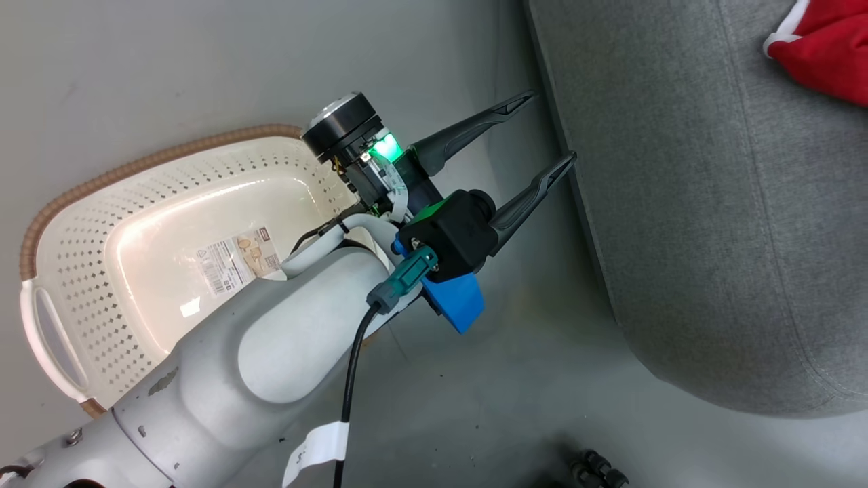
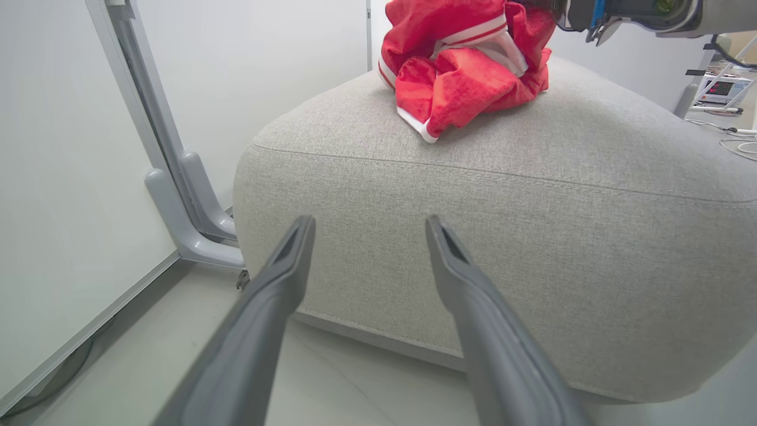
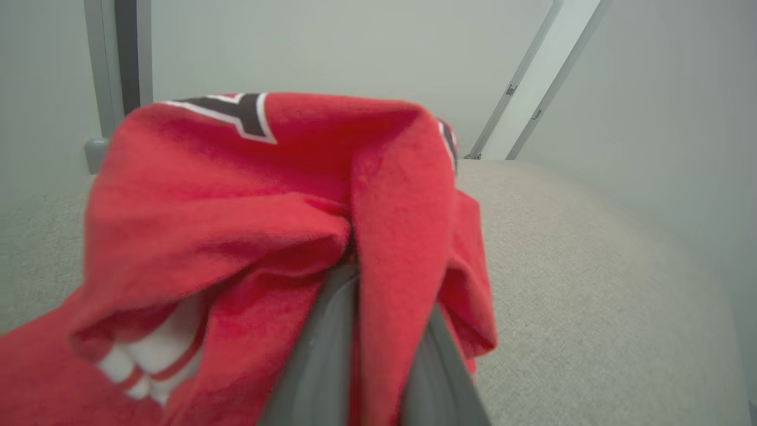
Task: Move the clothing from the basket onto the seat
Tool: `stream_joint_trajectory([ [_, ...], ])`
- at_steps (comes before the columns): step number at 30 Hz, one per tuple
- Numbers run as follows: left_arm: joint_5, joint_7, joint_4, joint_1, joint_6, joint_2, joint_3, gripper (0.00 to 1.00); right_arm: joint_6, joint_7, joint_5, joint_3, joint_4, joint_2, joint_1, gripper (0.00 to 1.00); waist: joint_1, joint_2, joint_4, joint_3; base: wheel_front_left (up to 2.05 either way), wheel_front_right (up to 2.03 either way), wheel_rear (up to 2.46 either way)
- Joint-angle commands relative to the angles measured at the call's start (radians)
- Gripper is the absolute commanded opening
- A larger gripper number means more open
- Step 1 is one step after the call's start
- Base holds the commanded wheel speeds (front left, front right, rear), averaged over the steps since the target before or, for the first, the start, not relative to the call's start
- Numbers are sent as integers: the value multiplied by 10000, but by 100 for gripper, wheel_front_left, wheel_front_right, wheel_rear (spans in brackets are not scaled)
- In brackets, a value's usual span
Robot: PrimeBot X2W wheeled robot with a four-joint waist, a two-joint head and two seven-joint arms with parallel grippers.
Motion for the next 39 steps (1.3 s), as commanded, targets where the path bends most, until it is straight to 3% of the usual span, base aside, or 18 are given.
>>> stream_joint_trajectory([
  [1,-78,-68,2,-49,69,-4,28,100,1,-36,35,-3,-144,54,170,100,-1,0,-29,-145,0,0,0],
  [9,-416,-292,235,477,306,-253,269,100,1,-37,-22,6,-1439,98,1520,100,-1,0,7,-1389,0,0,0],
  [15,-811,-345,271,1126,658,-403,1019,100,1,-36,-122,473,-2455,222,2429,100,-1,0,198,-2625,0,0,0],
  [27,-844,-352,-334,3004,1217,-565,4018,100,-1,-36,-62,2944,-3297,413,3264,100,-1,0,1244,-4740,0,0,0],
  [33,-543,-351,-543,4239,1111,-590,5785,100,1,-36,182,4265,-3236,927,3666,100,-1,0,1947,-5575,0,0,0],
  [39,-173,-350,-671,5408,937,-776,7042,100,1,-35,348,4880,-3093,1263,4176,100,-1,0,2529,-6182,0,0,0],
])
